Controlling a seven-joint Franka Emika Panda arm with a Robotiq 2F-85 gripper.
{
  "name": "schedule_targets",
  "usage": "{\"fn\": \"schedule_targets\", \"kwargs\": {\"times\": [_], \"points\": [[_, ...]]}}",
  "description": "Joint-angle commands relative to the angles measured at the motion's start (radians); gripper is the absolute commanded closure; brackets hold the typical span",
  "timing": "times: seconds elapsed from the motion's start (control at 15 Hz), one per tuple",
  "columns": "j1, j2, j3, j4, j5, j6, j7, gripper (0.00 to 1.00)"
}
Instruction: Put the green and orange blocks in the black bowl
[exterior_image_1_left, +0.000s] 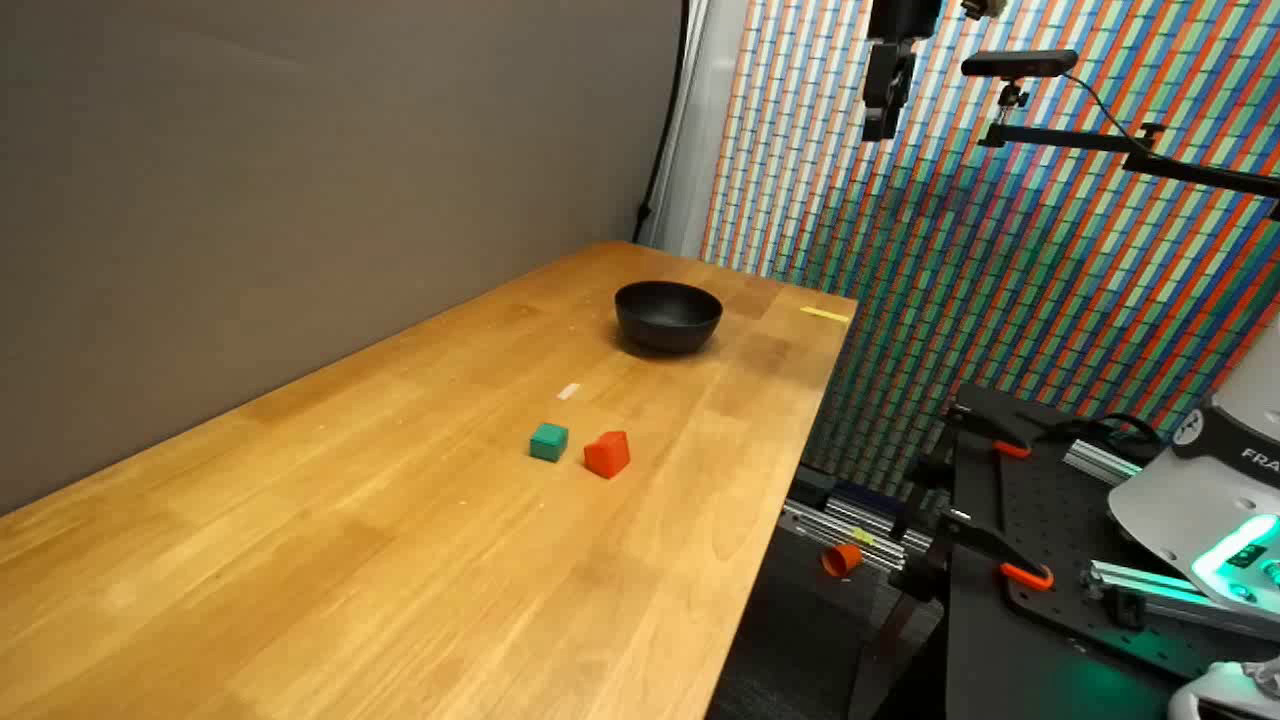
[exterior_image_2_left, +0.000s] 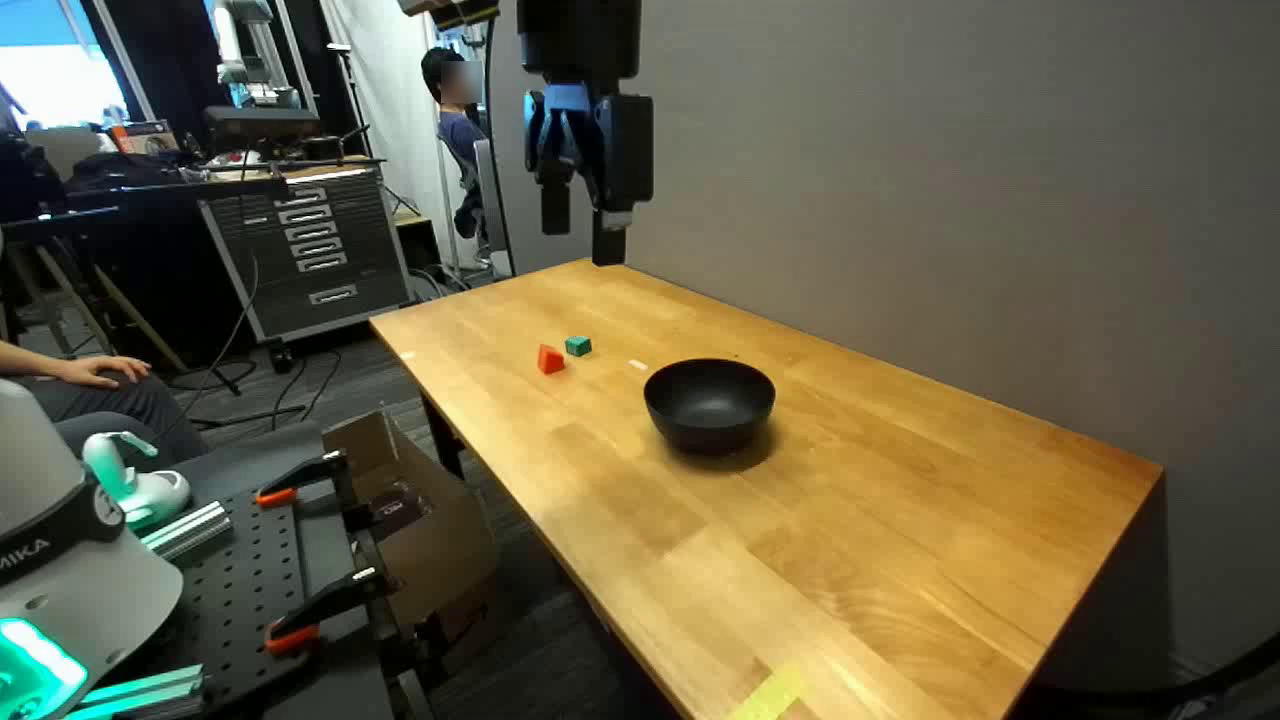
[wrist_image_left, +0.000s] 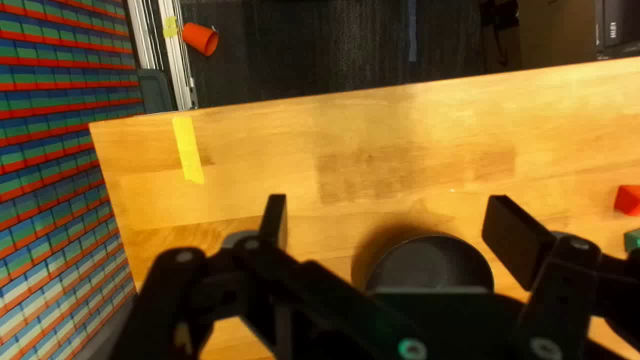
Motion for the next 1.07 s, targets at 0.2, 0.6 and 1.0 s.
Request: {"fn": "schedule_targets", "kwargs": {"times": [0.2, 0.6, 1.0], "points": [[0.024, 0.093, 0.057, 0.034, 0.037, 0.025, 0.020, 0.00], [0.122, 0.350, 0.214, 0.128, 0.099, 0.079, 0.126, 0.00], [0.224, 0.567, 0.319, 0.271, 0.086, 0.062, 0.282, 0.00]]}}
